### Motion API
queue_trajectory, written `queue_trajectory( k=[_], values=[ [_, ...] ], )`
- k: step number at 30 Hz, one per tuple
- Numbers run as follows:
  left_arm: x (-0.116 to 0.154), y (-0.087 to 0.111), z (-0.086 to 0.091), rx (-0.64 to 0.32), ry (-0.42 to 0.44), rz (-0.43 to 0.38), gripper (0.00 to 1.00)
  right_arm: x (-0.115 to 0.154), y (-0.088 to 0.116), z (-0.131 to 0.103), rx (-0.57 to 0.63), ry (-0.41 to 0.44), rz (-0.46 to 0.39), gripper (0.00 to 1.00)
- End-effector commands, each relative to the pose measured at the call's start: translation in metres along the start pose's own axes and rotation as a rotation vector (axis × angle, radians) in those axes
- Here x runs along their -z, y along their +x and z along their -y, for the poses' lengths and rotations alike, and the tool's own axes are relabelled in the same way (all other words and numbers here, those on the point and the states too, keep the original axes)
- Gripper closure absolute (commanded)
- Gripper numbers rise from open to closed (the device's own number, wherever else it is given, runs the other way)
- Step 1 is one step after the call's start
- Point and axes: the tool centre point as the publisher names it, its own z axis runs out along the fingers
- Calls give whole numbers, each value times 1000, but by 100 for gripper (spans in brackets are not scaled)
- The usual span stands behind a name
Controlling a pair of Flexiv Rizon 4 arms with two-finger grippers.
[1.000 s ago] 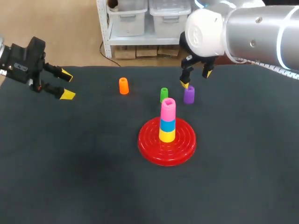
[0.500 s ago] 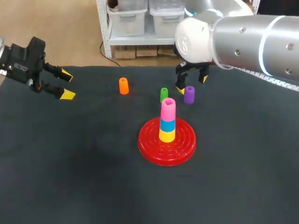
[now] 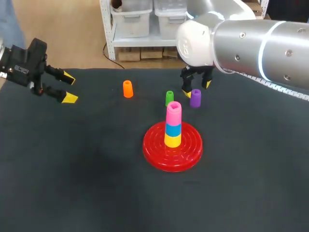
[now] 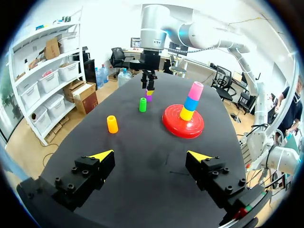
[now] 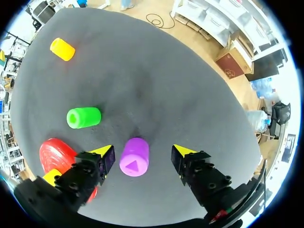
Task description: Pick up and stack the cylinders on the red base in this order: pink,purple,orange,green
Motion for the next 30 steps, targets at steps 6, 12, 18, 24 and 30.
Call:
queue_trajectory(
  k=[6,12,18,24,30],
  values=[
    [0,1,0,-2,-1,3,0,0,17,-8,-19,19,38,33],
    [0,1,0,-2,-1,3,0,-1,20,-8,-44,21,57,34],
    [0,1,0,-2,-1,3,0,-1,18,-9,-52,23,77,36],
    [0,1,0,-2,-1,3,0,-2,14,-10,-54,20,78,45],
    [0,1,0,-2,-1,3,0,4,15,-10,-44,18,81,91]
  ],
)
